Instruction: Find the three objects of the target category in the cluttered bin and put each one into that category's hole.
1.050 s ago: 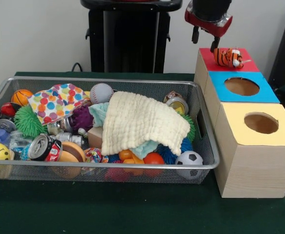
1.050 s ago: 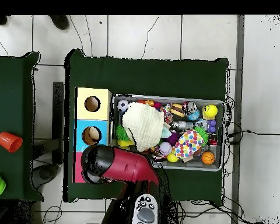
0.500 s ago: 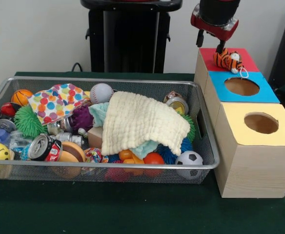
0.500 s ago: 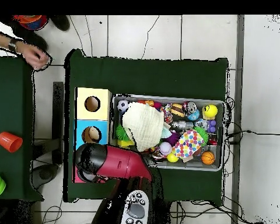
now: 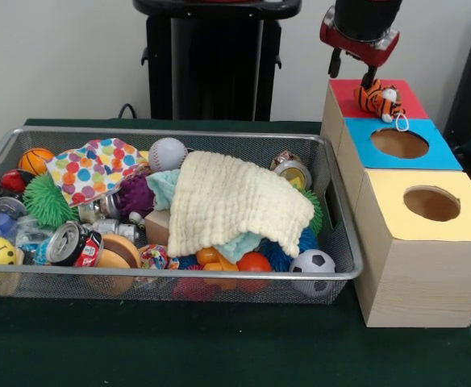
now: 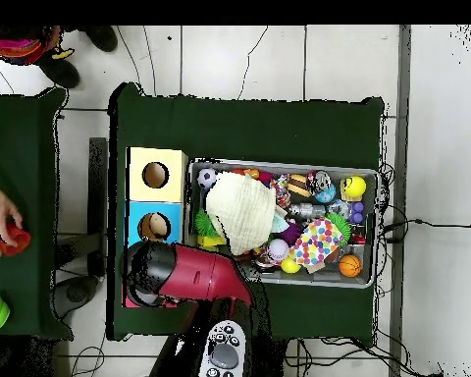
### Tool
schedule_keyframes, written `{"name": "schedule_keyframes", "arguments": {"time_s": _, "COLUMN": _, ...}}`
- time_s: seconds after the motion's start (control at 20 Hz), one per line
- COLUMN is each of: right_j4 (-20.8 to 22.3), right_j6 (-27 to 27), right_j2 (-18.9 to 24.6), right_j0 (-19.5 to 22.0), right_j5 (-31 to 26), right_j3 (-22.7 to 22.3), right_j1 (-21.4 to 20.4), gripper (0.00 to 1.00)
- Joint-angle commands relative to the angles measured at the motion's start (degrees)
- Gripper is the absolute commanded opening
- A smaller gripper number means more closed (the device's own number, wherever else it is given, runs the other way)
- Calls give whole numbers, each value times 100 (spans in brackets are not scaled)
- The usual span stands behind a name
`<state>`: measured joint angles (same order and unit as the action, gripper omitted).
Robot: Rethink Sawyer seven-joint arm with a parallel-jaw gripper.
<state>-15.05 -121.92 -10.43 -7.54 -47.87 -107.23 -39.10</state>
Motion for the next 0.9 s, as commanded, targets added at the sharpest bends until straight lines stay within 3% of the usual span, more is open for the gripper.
{"name": "schedule_keyframes", "arguments": {"time_s": 0.05, "right_j4": -293, "right_j6": -1396, "right_j2": 58, "right_j0": 36, "right_j5": 51, "right_j3": 220, "right_j1": 8, "gripper": 100}}
{"name": "schedule_keyframes", "arguments": {"time_s": 0.35, "right_j4": -129, "right_j6": -1325, "right_j2": -134, "right_j0": 61, "right_j5": -143, "right_j3": 193, "right_j1": -135, "gripper": 100}}
{"name": "schedule_keyframes", "arguments": {"time_s": 0.6, "right_j4": 487, "right_j6": -830, "right_j2": -594, "right_j0": 244, "right_j5": -994, "right_j3": 624, "right_j1": -404, "gripper": 100}}
{"name": "schedule_keyframes", "arguments": {"time_s": 0.9, "right_j4": 973, "right_j6": -341, "right_j2": -815, "right_j0": 547, "right_j5": -1645, "right_j3": 919, "right_j1": -641, "gripper": 100}}
